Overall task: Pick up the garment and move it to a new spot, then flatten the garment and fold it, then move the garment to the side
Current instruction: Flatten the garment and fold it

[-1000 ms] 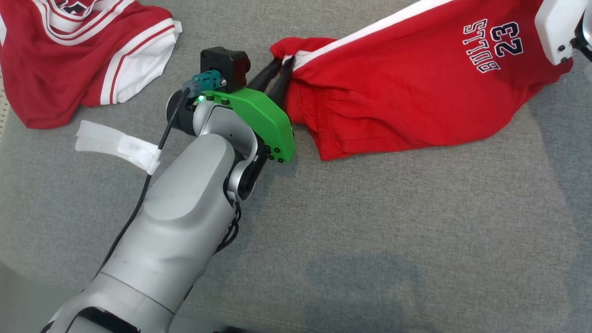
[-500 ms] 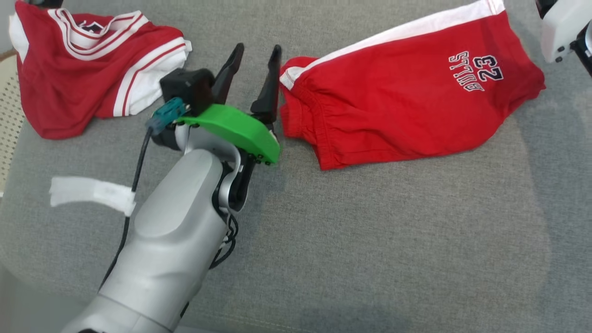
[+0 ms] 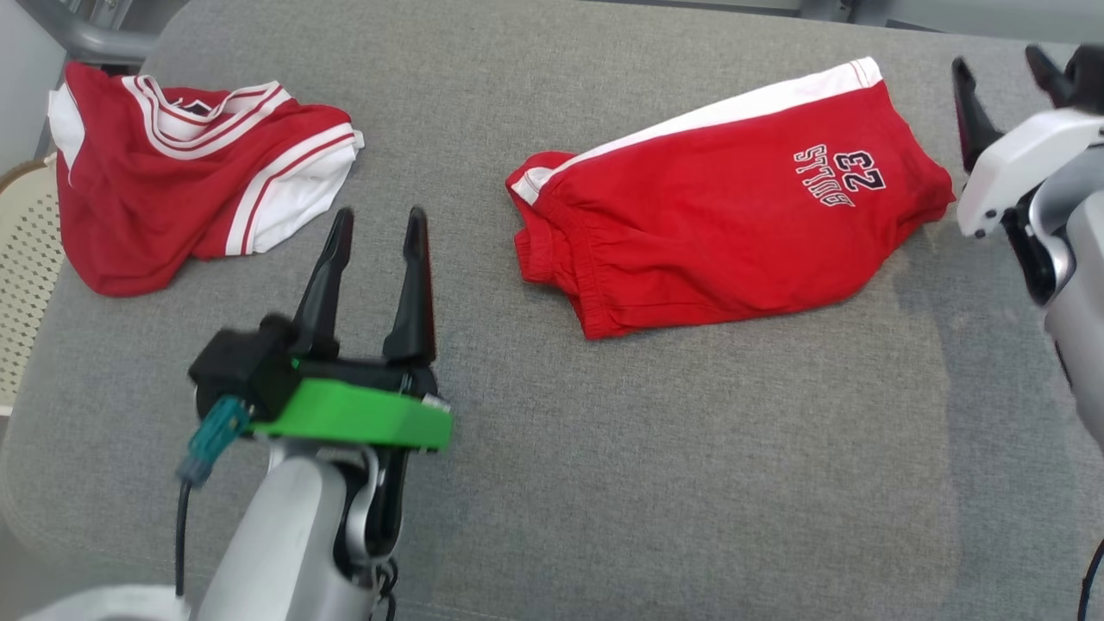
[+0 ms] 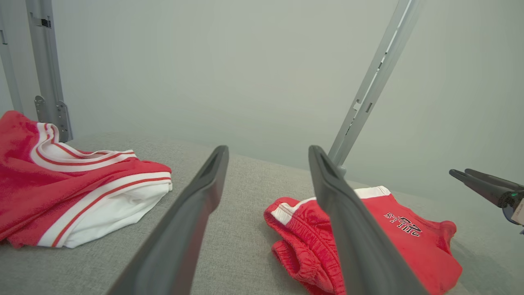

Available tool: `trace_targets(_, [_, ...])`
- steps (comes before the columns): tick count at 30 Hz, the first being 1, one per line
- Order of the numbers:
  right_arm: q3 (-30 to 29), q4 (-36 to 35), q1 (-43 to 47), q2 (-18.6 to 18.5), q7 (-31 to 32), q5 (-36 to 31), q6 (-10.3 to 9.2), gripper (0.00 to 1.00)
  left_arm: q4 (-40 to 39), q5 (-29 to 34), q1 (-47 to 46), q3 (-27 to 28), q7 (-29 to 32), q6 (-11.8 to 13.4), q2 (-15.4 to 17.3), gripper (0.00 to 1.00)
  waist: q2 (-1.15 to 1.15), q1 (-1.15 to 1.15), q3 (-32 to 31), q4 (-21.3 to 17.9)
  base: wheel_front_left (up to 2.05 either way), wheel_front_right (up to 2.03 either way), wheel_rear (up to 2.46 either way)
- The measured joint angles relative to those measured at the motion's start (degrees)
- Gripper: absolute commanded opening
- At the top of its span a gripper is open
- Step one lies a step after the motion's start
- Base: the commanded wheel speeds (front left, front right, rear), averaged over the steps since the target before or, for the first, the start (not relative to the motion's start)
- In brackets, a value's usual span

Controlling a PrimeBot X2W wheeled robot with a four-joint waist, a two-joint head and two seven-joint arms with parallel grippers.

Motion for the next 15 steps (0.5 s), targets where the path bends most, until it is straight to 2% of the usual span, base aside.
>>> trace_targets(6, [-3.5, 4.1, 3.1, 2.1, 0.2, -0.7, 0.00, 1.00, -4.7, 6.4, 9.4, 4.9, 0.0, -3.3, -0.3, 1.00, 0.00, 0.00, -0.7, 0.2, 0.00, 0.00, 0.00])
trace_targets(11, [-5.9, 7.2, 4.2, 2.6, 0.2, -1.4, 0.00, 1.00, -6.1, 9.3, 12.4, 7.1, 0.0, -4.6, -0.5, 1.00, 0.00, 0.00, -0.1, 0.9, 0.00, 0.00, 0.00])
trace_targets(15, [-6.8, 9.5, 4.3, 2.5, 0.2, -3.2, 0.00, 1.00, -6.4, 9.3, 13.4, 7.9, 0.0, -5.4, -1.1, 1.00, 0.00, 0.00, 0.7, 1.9, 0.00, 0.00, 0.00])
